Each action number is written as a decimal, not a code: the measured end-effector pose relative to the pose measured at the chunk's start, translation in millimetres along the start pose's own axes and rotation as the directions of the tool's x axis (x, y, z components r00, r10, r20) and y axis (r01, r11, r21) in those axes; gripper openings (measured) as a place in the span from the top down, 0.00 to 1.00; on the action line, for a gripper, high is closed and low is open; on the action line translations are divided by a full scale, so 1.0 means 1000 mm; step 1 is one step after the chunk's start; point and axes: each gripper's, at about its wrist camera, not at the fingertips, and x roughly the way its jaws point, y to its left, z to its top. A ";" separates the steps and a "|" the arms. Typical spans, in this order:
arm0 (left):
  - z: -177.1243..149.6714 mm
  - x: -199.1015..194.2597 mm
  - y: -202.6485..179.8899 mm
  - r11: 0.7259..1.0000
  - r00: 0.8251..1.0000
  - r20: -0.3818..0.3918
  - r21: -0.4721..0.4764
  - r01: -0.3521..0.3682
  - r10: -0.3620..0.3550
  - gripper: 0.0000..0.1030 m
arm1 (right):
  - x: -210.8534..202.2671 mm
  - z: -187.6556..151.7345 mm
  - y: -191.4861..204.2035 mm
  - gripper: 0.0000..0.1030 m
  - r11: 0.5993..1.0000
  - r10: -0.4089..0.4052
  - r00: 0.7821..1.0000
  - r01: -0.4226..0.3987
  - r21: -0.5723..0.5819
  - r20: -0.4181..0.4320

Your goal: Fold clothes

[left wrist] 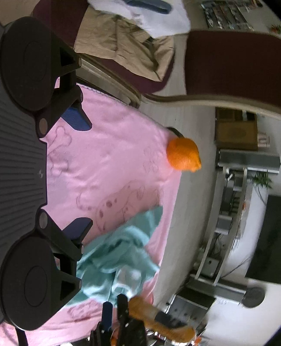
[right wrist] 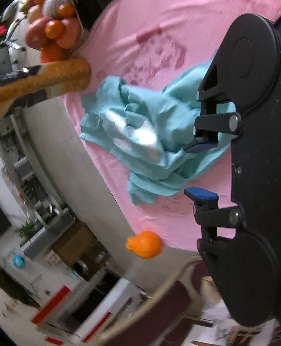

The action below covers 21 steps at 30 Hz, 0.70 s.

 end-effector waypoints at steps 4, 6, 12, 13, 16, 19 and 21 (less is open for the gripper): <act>-0.014 0.020 0.015 0.999 1.000 -0.008 -0.026 0.024 -0.024 0.15 | 0.059 0.014 -0.011 0.64 0.984 -0.052 0.998 0.058 0.171 -0.037; -0.018 0.026 0.019 0.999 0.999 -0.019 -0.030 0.027 -0.027 0.15 | 0.084 0.018 -0.016 0.57 0.968 -0.074 0.996 0.082 0.237 -0.043; -0.019 0.026 0.028 0.997 0.999 -0.016 -0.056 0.043 -0.044 0.15 | 0.097 0.026 -0.003 0.99 0.962 -0.178 0.984 0.169 0.214 0.026; -0.019 0.024 0.028 0.998 0.999 -0.007 -0.055 0.043 -0.043 0.16 | 0.090 0.028 0.004 0.99 0.969 -0.180 0.983 0.169 0.181 0.047; -0.018 0.015 0.028 0.997 0.998 0.024 -0.055 0.052 -0.050 0.16 | 0.060 0.036 0.024 0.99 0.986 -0.153 0.982 0.144 0.088 0.109; -0.015 -0.004 0.028 0.996 0.996 0.070 -0.061 0.067 -0.062 0.16 | -0.002 0.047 0.047 0.99 0.999 -0.049 0.982 0.047 0.016 0.182; -0.014 -0.022 0.027 0.994 0.991 0.103 -0.060 0.089 -0.083 0.16 | -0.052 0.051 0.062 0.99 1.000 0.021 0.971 -0.015 -0.025 0.237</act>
